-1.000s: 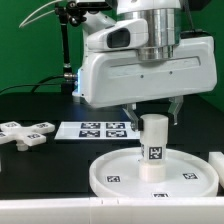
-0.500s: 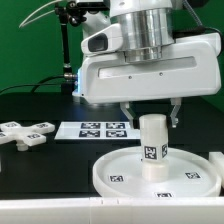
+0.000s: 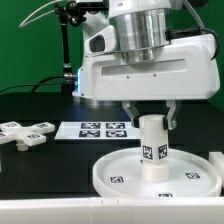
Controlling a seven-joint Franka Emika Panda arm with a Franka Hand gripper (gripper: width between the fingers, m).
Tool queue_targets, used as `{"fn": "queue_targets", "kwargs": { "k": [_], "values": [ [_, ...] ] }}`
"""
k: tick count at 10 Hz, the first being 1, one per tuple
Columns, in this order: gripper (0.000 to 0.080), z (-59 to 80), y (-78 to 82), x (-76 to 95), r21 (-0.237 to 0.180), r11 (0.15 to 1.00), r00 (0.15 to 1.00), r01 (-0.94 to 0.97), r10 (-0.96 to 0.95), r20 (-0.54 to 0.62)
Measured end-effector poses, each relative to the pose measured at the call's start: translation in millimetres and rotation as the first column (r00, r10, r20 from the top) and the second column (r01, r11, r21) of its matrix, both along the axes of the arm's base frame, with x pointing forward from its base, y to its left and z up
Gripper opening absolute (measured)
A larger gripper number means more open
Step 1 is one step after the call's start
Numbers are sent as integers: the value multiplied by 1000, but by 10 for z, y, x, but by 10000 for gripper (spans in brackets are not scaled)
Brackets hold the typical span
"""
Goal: Assemble round table
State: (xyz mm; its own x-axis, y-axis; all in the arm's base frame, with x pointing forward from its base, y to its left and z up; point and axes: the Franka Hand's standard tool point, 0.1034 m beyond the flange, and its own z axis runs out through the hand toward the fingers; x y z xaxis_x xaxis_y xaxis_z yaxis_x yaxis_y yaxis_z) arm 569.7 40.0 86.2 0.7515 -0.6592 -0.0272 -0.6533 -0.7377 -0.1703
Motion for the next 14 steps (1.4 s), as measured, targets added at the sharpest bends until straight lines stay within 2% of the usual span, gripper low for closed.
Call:
{"fn": "queue_targets", "kwargs": {
  "k": [2, 4, 6, 8, 9, 12, 14],
  "values": [
    [409, 0, 51, -5, 24, 976, 975, 218, -217, -36],
    [409, 7, 83, -3, 39, 903, 902, 428, -424, -78],
    [409, 0, 86, 1, 73, 793, 794, 605, -596, -118],
    [409, -18, 107, -8, 85, 664, 668, 743, -727, -158],
    [409, -19, 108, -8, 84, 558, 563, 825, -804, -189],
    [409, -22, 74, -4, 78, 357, 365, 931, -897, -251],
    [409, -23, 87, -1, 77, 349, 357, 934, -899, -252]
  ]
}}
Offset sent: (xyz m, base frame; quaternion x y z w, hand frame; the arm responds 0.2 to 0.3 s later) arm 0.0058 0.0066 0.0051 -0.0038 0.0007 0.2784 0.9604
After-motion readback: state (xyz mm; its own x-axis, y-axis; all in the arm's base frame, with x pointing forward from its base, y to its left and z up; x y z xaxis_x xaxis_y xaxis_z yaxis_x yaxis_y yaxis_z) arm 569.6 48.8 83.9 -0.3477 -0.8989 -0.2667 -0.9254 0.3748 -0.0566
